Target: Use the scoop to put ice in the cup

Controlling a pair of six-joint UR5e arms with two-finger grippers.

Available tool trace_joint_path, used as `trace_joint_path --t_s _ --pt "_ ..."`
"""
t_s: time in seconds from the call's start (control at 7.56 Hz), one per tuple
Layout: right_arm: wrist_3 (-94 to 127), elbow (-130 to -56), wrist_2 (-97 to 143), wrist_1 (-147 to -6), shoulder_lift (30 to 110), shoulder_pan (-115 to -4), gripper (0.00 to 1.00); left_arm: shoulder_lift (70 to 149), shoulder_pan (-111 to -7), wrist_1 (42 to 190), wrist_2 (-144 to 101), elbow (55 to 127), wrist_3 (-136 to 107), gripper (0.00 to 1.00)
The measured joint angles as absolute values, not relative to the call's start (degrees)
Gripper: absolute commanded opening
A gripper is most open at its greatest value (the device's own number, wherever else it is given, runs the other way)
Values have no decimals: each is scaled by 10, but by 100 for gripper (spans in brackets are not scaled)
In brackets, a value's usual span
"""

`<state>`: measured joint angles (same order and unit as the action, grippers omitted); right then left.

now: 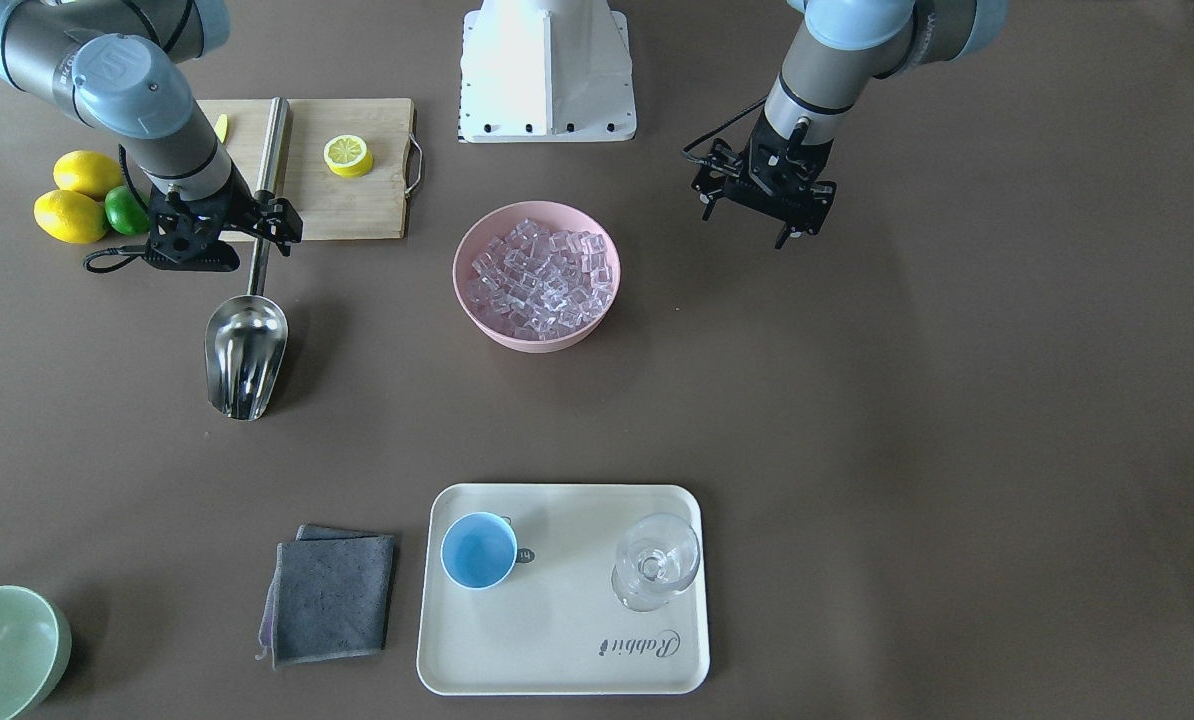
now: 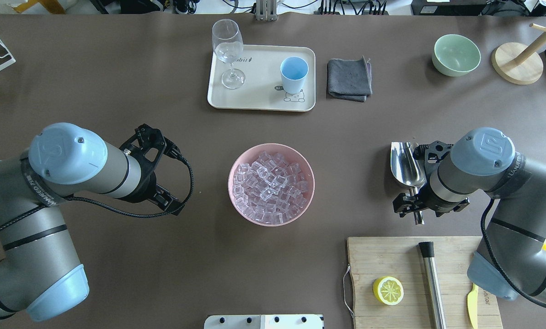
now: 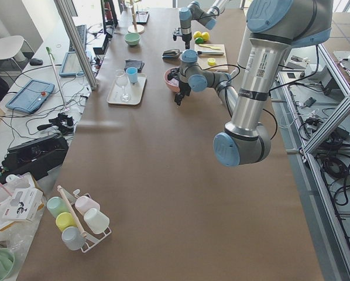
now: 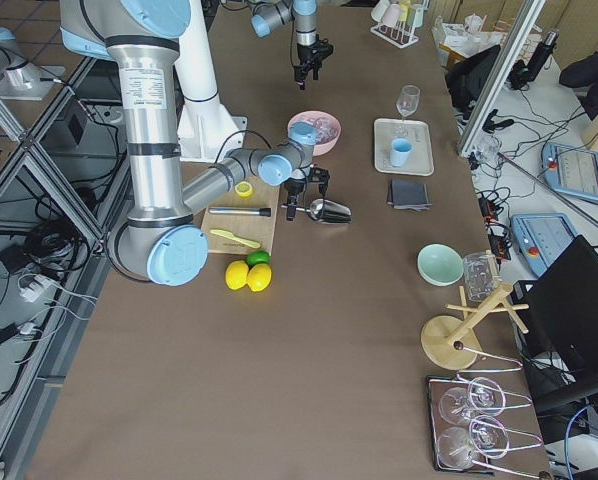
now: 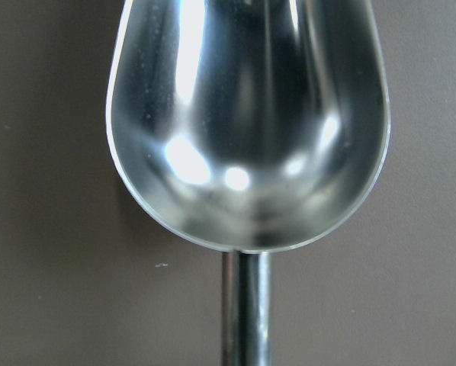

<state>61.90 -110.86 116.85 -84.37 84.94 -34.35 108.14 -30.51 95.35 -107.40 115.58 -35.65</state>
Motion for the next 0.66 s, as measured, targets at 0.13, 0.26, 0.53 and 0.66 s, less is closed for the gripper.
trace_joint_path --t_s 0.13,0.26,0.53,0.66 --pt "627 -1098 1168 -824 850 -341 71 1081 -294 967 -1050 1150 -307 98" --pt "632 -1095 1169 -814 850 -340 59 1081 -285 986 -1033 1143 -242 98" --pt "637 -1098 1171 -810 850 -339 14 1081 -280 1011 -1015 1135 -126 98" --pt "638 -1104 1173 -810 854 -339 0 1081 -279 1019 -999 1134 -97 98"
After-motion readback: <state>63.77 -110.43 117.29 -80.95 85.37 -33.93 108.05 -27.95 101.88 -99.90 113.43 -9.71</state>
